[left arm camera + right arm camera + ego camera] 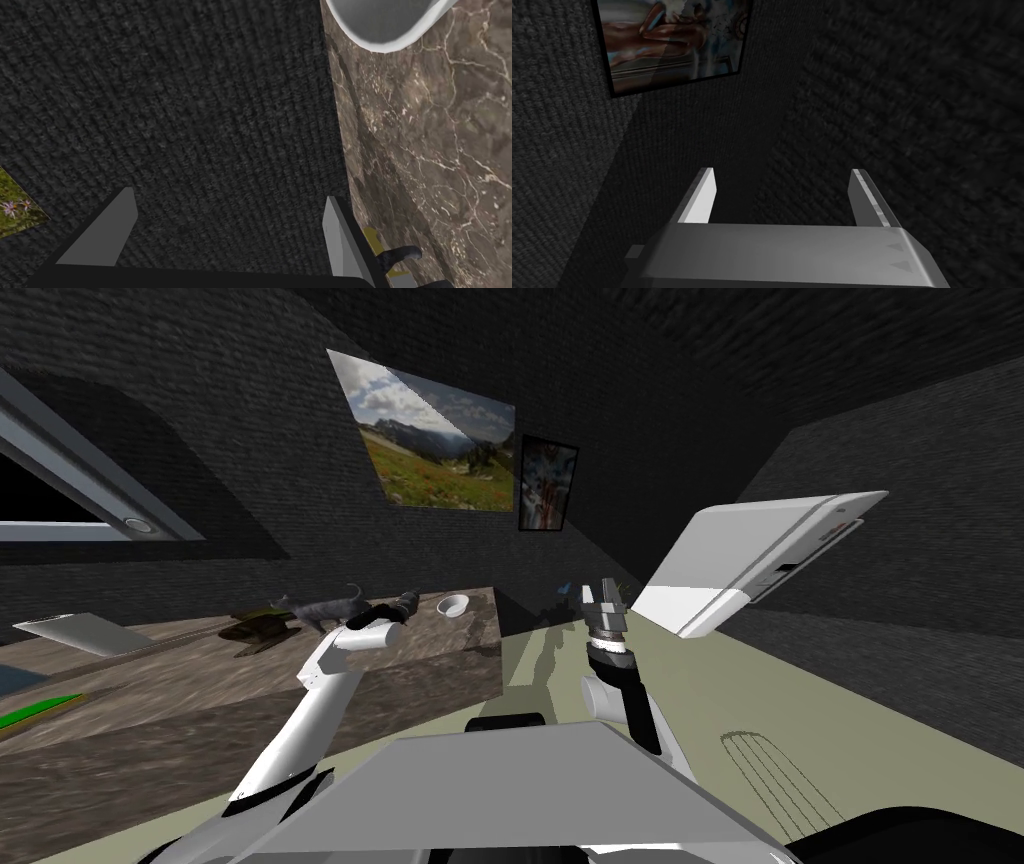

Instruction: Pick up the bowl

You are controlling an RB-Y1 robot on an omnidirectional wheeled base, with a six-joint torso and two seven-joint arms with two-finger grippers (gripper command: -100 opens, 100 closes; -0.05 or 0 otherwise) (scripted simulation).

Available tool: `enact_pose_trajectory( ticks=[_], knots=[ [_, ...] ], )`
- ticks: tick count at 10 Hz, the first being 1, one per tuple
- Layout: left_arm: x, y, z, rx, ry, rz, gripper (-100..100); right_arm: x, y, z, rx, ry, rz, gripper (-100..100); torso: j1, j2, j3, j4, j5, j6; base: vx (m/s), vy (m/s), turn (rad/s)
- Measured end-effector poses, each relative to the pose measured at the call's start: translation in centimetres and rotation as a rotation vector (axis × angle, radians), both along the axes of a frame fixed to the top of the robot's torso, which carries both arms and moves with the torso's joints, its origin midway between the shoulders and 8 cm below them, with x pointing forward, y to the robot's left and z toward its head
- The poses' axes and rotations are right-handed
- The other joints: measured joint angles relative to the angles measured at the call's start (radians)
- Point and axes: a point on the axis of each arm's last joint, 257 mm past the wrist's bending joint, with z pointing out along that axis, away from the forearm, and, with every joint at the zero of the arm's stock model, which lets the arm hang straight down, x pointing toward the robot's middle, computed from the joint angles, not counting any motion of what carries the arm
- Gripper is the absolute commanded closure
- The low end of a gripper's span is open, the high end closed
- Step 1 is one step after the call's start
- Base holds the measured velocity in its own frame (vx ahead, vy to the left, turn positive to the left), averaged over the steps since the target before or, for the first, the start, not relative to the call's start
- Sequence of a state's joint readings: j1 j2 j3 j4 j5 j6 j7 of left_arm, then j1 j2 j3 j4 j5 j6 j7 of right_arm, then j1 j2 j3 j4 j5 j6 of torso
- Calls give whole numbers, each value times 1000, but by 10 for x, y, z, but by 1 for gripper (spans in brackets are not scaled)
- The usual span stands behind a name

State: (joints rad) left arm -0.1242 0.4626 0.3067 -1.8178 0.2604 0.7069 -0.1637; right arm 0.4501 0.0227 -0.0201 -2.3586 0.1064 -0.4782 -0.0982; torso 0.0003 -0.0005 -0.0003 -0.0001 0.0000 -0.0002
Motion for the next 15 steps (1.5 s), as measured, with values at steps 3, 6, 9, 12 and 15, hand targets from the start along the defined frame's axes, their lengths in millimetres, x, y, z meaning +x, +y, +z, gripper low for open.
enact_pose_trajectory(
  ticks=[3, 6, 9, 12, 15],
  knots=[
    [0, 9, -15, -18, 76, 21, -100, 0, 0, 0, 0, 0, 0, 0, 0, 0, 0, 0, 0, 0, 5, 3, -68],
    [-1, 17, -32, -39, 163, 44, -100, 0, 0, 0, 0, 0, 0, 0, 1, 0, 0, 0, 0, -1, 9, 8, -70],
    [-8, 25, -50, -61, 242, 62, -100, 0, 0, 0, 0, 0, 0, 0, 1, 0, 0, 0, 0, -1, 8, 8, -116],
    [-13, 28, -65, -81, 315, 79, -100, 0, 0, 0, 0, 0, 0, 0, 1, 0, 0, 0, 0, -1, 7, 10, -66],
    [-19, 34, -80, -106, 396, 98, -100, 0, 0, 0, 0, 0, 0, 0, 1, 0, 0, 0, 0, 0, 10, 15, -97]
  ],
)
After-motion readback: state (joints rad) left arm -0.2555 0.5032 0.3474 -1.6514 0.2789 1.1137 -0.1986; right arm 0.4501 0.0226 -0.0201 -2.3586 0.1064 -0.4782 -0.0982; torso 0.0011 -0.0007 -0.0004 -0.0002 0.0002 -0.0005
